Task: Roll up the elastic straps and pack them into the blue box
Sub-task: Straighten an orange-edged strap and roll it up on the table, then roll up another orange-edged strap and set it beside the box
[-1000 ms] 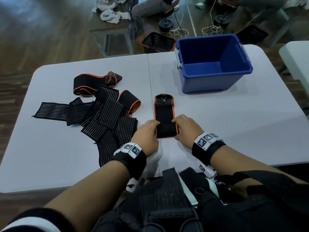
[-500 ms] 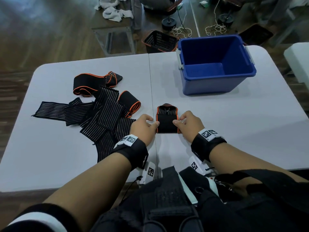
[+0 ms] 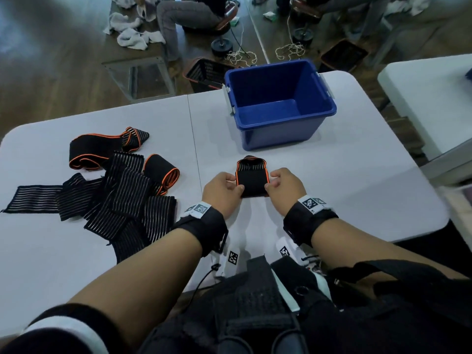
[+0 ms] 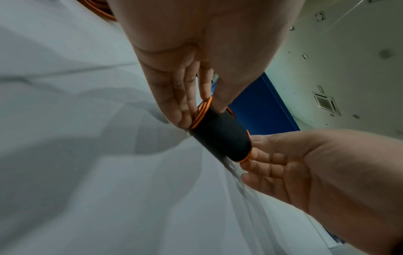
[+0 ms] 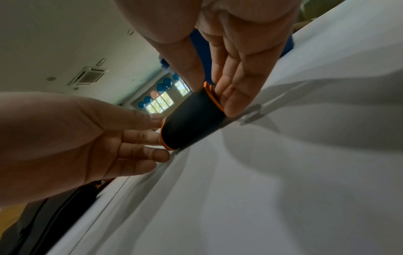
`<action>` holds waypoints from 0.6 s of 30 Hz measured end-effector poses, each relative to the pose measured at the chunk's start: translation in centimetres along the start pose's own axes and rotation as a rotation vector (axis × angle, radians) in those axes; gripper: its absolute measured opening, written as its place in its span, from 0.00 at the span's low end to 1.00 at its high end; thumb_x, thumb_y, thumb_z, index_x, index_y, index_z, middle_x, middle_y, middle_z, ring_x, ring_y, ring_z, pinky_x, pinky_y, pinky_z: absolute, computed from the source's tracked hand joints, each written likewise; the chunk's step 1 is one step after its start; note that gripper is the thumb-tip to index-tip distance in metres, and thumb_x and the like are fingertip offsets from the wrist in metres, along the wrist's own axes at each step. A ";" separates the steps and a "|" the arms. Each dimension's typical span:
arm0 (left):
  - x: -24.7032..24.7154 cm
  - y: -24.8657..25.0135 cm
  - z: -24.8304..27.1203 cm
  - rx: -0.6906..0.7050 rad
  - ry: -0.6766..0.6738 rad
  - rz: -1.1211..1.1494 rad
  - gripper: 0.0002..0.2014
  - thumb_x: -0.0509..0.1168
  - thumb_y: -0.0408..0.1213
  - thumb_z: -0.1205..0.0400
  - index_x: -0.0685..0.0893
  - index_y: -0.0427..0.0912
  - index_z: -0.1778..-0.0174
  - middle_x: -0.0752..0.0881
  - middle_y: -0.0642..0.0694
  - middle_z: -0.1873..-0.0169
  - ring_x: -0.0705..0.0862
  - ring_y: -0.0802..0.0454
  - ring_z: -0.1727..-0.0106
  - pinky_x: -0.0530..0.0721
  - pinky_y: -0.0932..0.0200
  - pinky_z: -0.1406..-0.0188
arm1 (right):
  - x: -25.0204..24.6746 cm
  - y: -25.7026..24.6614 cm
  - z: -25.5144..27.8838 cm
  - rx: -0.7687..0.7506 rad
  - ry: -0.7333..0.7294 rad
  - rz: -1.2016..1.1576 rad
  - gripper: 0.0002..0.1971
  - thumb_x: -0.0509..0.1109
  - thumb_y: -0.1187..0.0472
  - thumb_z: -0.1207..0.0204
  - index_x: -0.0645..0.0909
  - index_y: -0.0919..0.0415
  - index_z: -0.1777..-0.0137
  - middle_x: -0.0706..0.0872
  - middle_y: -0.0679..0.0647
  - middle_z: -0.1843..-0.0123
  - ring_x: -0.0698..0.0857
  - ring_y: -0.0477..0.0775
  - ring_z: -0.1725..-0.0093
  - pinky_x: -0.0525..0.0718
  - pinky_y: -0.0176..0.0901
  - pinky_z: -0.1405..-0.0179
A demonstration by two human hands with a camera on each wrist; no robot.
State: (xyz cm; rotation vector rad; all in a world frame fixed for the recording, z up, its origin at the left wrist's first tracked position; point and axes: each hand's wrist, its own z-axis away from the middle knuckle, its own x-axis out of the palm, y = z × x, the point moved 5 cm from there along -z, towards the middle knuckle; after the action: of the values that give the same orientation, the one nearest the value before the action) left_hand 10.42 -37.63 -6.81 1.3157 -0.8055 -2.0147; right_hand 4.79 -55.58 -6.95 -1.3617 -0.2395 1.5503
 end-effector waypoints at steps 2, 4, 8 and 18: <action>1.7 1.2 0.0 0.030 -0.056 0.034 0.12 0.72 0.40 0.21 0.83 0.50 0.43 0.91 0.53 0.55 0.90 0.52 0.52 0.87 0.48 0.41 | -1.7 0.8 0.0 -0.005 0.030 -0.014 0.16 0.68 0.62 0.21 0.78 0.59 0.33 0.86 0.53 0.44 0.84 0.54 0.44 0.78 0.41 0.43; 3.1 2.3 0.2 0.065 -0.089 0.062 0.15 0.73 0.39 0.22 0.83 0.52 0.40 0.92 0.53 0.52 0.90 0.52 0.50 0.87 0.47 0.40 | -3.2 1.4 0.2 -0.029 0.044 -0.026 0.16 0.68 0.65 0.22 0.80 0.60 0.34 0.87 0.53 0.42 0.85 0.53 0.42 0.79 0.41 0.41; 5.0 3.6 0.5 0.103 -0.092 0.064 0.18 0.73 0.37 0.21 0.83 0.50 0.36 0.91 0.52 0.48 0.89 0.53 0.48 0.83 0.57 0.43 | -5.3 2.5 0.5 -0.061 0.048 -0.052 0.16 0.69 0.66 0.22 0.80 0.60 0.35 0.87 0.52 0.42 0.84 0.49 0.46 0.77 0.38 0.41; 3.8 1.4 2.2 0.005 0.048 0.126 0.12 0.68 0.36 0.17 0.82 0.46 0.37 0.87 0.52 0.56 0.83 0.61 0.62 0.76 0.76 0.69 | -5.4 -0.4 0.7 -0.185 0.012 -0.057 0.12 0.68 0.63 0.22 0.81 0.58 0.40 0.84 0.48 0.49 0.83 0.49 0.50 0.76 0.36 0.46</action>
State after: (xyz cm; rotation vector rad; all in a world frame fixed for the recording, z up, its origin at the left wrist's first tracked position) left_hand 7.32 -41.01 -7.24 1.2786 -0.8505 -1.8770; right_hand 3.63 -59.24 -3.09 -1.4946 -0.4192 1.5014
